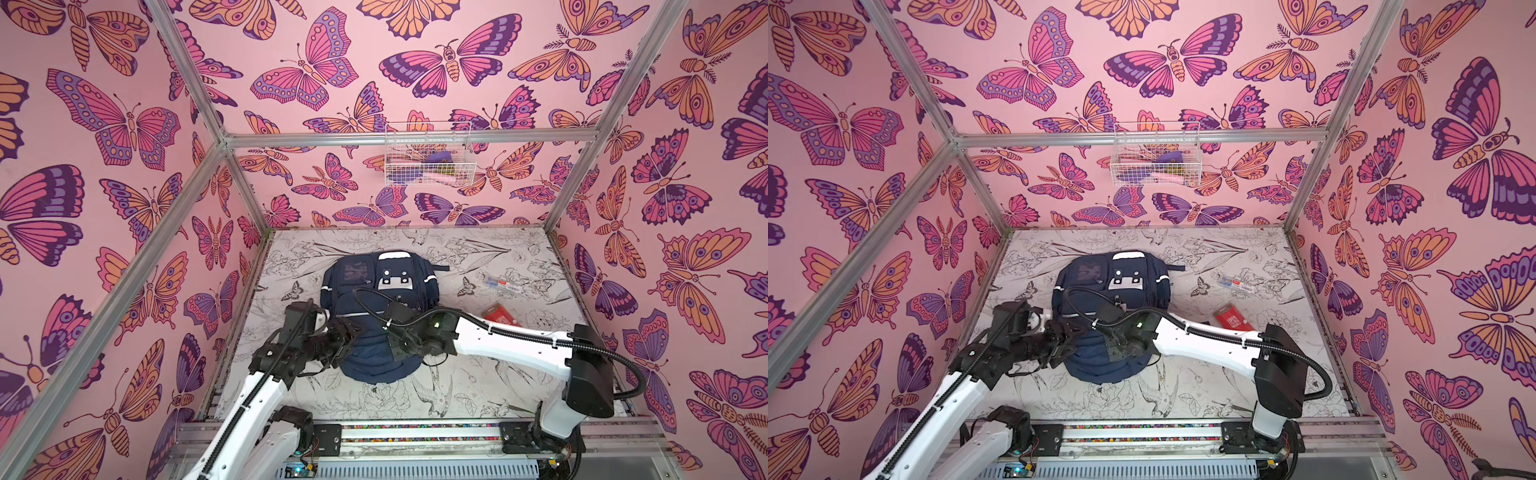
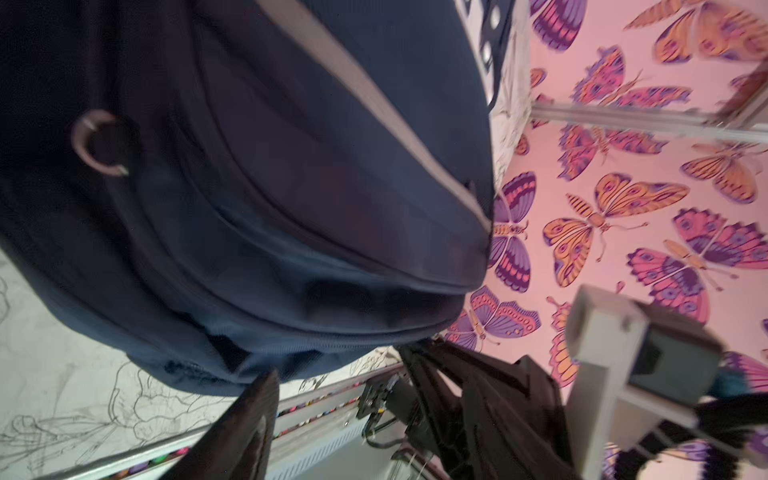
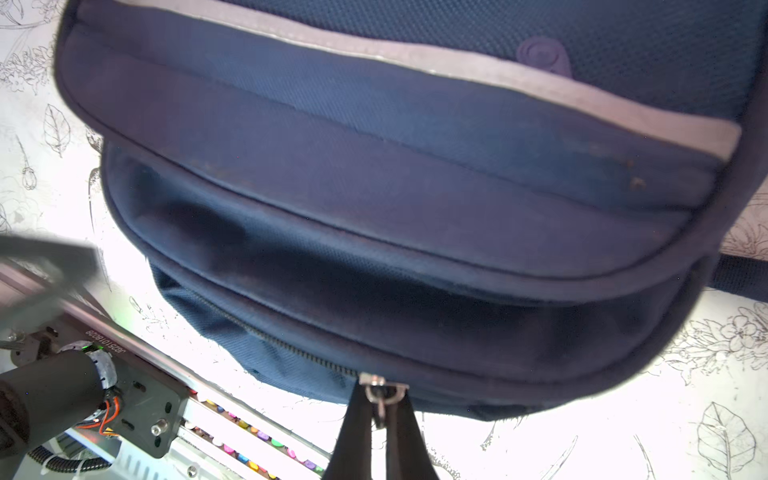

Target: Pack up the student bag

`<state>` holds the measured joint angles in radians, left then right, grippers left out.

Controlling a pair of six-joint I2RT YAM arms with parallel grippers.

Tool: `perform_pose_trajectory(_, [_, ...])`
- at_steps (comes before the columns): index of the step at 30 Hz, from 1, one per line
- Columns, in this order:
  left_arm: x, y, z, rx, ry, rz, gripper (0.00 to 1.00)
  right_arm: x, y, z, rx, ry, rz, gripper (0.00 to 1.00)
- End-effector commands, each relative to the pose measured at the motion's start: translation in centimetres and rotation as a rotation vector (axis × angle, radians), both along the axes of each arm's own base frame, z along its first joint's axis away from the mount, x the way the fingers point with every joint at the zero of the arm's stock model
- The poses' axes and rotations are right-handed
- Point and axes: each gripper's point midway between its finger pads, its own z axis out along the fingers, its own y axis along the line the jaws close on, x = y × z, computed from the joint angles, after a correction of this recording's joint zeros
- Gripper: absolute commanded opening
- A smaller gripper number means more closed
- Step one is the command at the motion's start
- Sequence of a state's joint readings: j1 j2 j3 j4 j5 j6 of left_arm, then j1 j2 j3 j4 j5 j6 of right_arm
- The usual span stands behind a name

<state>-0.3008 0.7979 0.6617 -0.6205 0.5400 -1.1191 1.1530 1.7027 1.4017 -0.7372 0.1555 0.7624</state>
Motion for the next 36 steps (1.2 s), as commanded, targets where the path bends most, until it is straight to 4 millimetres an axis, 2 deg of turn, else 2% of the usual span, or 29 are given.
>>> perform_pose_trajectory(1, [0.1,-0.9,-1.2,0.015,0.061,0.048,0.71,-0.2,0.7,1.0,0.054,-0.002,0.000,0.00])
perform_pose_trajectory(6, [1.5,-3.4,-2.4,-0.030,0.095,0.017,0.67,-0.6,0.6,1.5,0.083,-0.004,0.000,0.00])
perform_pose_trajectory(10, [2.5,-3.6,-2.4,-0.010,0.075,0.026,0.58,-0.7,-0.3,1.5,0.076,-0.015,-0.015,0.00])
perform_pose_trajectory(13, [2.6,-3.4,-3.1,0.002,0.081,0.036,0.46,-0.8,-1.2,1.4,0.069,-0.025,-0.025,0.00])
perform_pose_trajectory(17, [2.2,-3.0,-4.5,0.023,0.105,0.043,0.20,-0.7,-2.8,1.0,0.007,-0.045,-0.040,0.00])
perform_pose_trajectory(18, [2.1,-2.8,-4.7,0.026,0.107,0.045,0.11,-0.5,-3.5,1.8,0.009,-0.066,-0.050,0.00])
perform_pose_trajectory(20, [1.8,-2.4,-5.2,0.035,0.120,0.053,0.00,-0.2,-4.7,1.9,-0.026,-0.091,-0.069,0.00])
perform_pose_trajectory(24, [1.4,-1.4,-5.2,0.061,0.117,0.046,0.00,1.1,-8.1,2.1,-0.126,-0.148,-0.092,0.00])
perform_pose_trajectory(27, [0.9,-0.2,-4.9,0.086,0.101,0.046,0.00,3.0,-11.8,1.4,-0.190,-0.152,-0.141,0.00])
perform_pose_trajectory(30, [0.4,0.8,-4.7,0.099,0.091,0.049,0.00,5.0,-14.6,1.0,-0.220,-0.149,-0.179,0.00])
perform_pose_trajectory(36, [-0.3,0.8,-4.8,0.092,0.101,-0.010,0.00,9.8,-17.4,-0.3,-0.274,-0.143,-0.236,0.00])
